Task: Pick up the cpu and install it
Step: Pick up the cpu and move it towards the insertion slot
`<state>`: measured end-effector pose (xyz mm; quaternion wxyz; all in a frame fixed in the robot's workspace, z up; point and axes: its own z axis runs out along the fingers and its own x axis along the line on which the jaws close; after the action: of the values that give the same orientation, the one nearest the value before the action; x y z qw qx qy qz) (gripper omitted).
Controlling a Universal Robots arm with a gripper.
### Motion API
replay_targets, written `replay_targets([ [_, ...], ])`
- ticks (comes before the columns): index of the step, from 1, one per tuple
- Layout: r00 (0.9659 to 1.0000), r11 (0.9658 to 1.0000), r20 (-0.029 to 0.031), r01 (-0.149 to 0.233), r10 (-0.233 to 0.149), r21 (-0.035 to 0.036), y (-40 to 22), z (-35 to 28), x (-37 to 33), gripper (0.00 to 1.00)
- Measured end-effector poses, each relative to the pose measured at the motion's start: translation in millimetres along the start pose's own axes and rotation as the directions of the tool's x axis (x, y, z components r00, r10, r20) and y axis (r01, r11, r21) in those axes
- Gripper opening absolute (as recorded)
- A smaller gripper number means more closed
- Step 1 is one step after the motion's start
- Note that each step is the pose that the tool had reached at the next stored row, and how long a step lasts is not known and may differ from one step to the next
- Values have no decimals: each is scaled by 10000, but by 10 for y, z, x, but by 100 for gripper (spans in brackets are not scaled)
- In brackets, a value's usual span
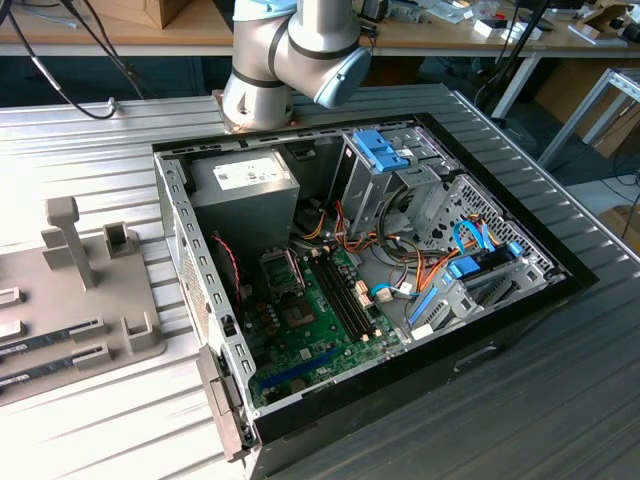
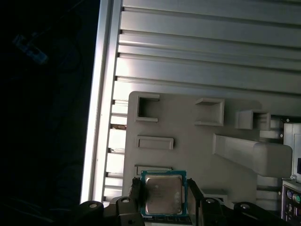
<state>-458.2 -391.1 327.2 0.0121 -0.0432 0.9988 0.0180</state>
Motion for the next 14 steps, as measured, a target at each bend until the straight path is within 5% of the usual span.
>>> replay_targets([
  [14, 10000, 10000, -1, 0, 0, 0, 2, -47, -1, 47],
])
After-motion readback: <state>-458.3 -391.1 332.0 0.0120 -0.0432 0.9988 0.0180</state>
